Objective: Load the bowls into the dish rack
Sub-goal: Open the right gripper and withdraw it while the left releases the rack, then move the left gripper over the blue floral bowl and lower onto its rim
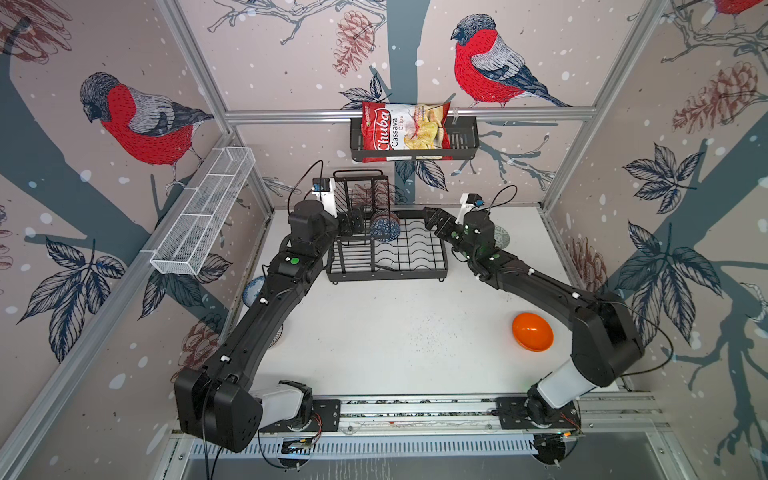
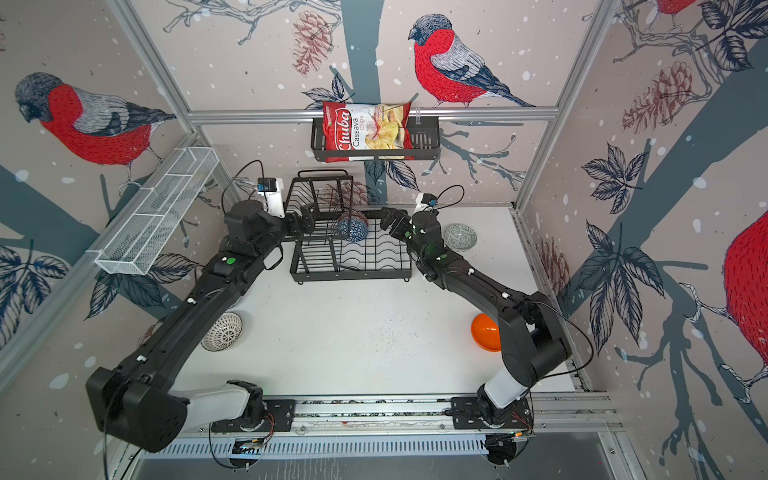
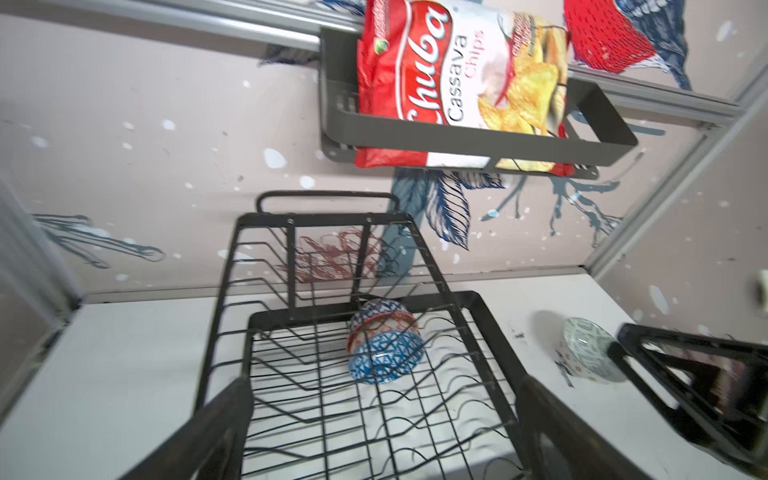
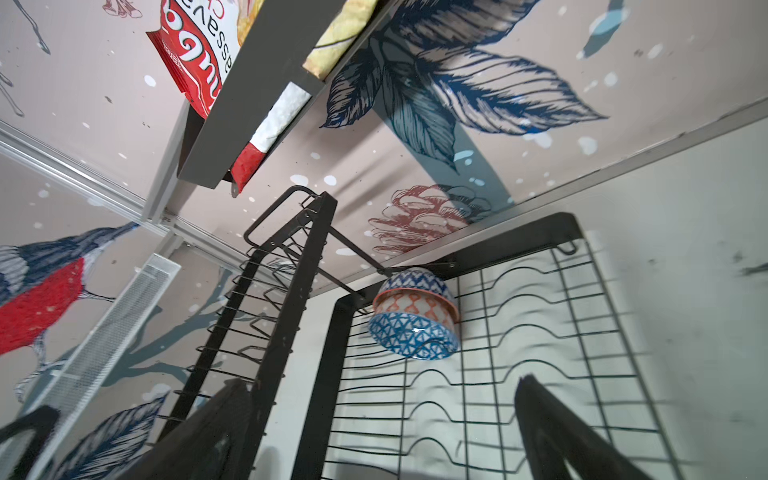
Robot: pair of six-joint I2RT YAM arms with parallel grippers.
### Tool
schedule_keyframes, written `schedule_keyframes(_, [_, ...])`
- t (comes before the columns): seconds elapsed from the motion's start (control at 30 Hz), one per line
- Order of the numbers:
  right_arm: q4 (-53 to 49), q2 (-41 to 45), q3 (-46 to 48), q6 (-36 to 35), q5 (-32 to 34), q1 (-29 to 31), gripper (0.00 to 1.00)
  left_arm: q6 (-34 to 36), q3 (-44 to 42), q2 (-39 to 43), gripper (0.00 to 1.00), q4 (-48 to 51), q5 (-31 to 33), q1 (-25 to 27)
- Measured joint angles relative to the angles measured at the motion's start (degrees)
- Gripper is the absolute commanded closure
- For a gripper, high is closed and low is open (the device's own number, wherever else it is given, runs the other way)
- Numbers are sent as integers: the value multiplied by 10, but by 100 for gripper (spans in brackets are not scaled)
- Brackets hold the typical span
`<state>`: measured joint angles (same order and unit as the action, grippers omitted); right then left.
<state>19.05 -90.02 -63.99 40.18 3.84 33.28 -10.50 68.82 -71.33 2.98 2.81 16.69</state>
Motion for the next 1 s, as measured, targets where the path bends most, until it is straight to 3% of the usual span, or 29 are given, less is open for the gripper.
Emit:
schedule_keyframes(0.23, [-33,31,40,-117,56,45,0,-14,-33,50,2,80,99,-14])
schedule_keyframes(0.37, [-12,76,91,-162,73,81,0,-43,-61,87,2,129,124,-51])
schedule_keyframes(0.53, [46,111,152,-193,88,116,0,-93,-99,105,2,175,110,-141])
schedule_keyframes(0.8, [106,97,195,-227,109,140,0,-102,-138,75,2,238,87,-183])
schedule_keyframes(1.0, [136,116,224,-236,111,140,0,-98,-143,38,2,243,32,-237])
